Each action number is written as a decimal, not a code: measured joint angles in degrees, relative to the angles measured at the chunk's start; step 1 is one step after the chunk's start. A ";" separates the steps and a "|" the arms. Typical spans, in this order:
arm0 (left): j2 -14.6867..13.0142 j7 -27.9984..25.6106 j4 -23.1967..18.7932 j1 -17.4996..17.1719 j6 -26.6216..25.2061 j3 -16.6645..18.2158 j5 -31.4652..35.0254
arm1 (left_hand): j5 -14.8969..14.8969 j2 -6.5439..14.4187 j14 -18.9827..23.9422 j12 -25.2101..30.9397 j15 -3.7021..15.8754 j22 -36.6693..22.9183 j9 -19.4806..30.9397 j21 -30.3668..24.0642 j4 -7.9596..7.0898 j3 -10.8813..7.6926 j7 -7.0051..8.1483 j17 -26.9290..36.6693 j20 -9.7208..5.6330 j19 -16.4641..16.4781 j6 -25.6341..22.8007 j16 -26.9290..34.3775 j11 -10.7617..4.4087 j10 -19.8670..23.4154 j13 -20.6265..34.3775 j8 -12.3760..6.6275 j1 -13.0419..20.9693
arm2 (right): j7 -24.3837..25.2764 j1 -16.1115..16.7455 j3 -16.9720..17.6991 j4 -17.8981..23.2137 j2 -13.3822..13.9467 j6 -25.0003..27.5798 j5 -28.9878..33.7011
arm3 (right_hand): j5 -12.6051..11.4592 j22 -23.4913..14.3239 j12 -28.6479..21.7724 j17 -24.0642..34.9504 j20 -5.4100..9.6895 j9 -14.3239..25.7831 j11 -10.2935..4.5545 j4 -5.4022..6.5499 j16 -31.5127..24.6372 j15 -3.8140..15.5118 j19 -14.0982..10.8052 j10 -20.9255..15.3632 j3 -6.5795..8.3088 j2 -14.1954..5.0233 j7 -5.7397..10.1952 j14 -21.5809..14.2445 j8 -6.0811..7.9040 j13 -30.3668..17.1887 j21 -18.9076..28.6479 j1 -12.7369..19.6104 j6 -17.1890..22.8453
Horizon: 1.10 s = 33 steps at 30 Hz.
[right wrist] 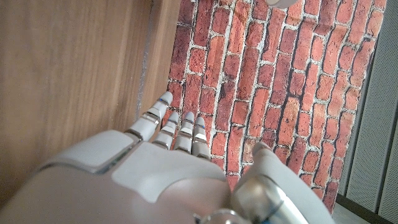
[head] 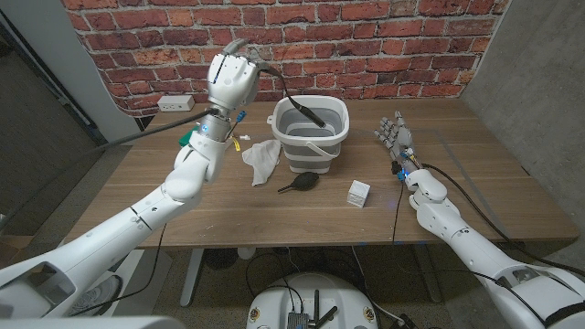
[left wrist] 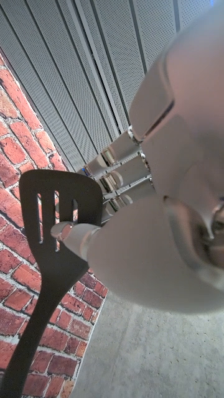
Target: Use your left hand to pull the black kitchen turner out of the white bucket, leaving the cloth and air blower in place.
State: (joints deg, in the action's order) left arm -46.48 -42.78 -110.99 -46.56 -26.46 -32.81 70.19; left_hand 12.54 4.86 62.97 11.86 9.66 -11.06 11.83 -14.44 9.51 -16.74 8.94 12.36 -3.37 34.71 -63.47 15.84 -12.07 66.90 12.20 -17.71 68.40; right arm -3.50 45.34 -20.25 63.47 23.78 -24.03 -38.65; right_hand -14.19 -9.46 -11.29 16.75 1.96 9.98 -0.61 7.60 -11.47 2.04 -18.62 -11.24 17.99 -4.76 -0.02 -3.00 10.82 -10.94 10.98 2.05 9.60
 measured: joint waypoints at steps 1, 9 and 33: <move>0.03 0.00 -0.36 -0.23 -0.15 0.37 -0.09 | 0.00 -0.15 0.00 -0.08 0.00 0.00 0.00 0.00 0.00 0.00 0.00 0.00 0.00 0.00 0.00 0.00 -0.19 0.19 0.00 0.00 0.15 | 0.08 0.01 0.00 0.10 0.06 0.02 0.08 | 0.00 0.00 0.00 -0.16 0.00 0.00 0.00 0.00 0.00 0.00 0.00 0.00 0.00 0.00 0.00 0.00 0.00 0.00 0.00 0.00 0.00; 0.05 -0.02 -2.43 -1.62 -1.46 2.48 -0.41 | -0.01 -0.35 0.07 -0.18 0.07 0.00 0.00 0.00 0.23 0.23 0.07 0.00 0.13 -0.12 -0.07 -0.16 -0.12 0.48 -0.01 0.00 0.08 | 0.48 0.09 -0.06 0.48 0.30 0.41 0.35 | 0.00 0.00 0.00 -0.27 0.00 0.00 0.00 0.00 0.00 0.00 0.00 0.00 0.00 0.00 0.00 0.00 0.00 0.00 0.00 0.00 0.00; -2.54 1.34 -7.96 -6.41 -5.73 10.32 1.16 | 0.21 -0.55 0.62 -0.34 0.18 0.01 0.07 0.00 0.22 0.71 0.28 0.00 0.31 -0.30 -0.29 -0.68 -0.30 0.89 -0.11 0.02 0.77 | 0.67 -0.73 -0.61 -0.32 -0.17 0.97 0.79 | 0.00 0.00 0.00 -0.27 -0.01 0.00 0.00 0.00 0.00 0.00 0.00 0.00 0.00 0.00 0.00 0.00 0.00 0.00 0.00 0.00 0.00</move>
State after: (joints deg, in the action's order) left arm -49.01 -41.44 -118.94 -52.97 -32.19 -22.49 71.35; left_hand 12.75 4.31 63.59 11.52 9.85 -11.05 11.90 -14.44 9.73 -16.02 9.23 12.37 -3.06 34.41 -63.76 15.16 -12.37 67.79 12.09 -17.69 69.17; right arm -2.83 44.60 -20.86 63.14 23.61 -23.05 -37.86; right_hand -14.19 -9.46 -11.29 16.48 1.96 9.98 -0.61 7.60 -11.47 2.04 -18.62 -11.24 17.99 -4.76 -0.02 -3.00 10.83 -10.94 10.98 2.05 9.60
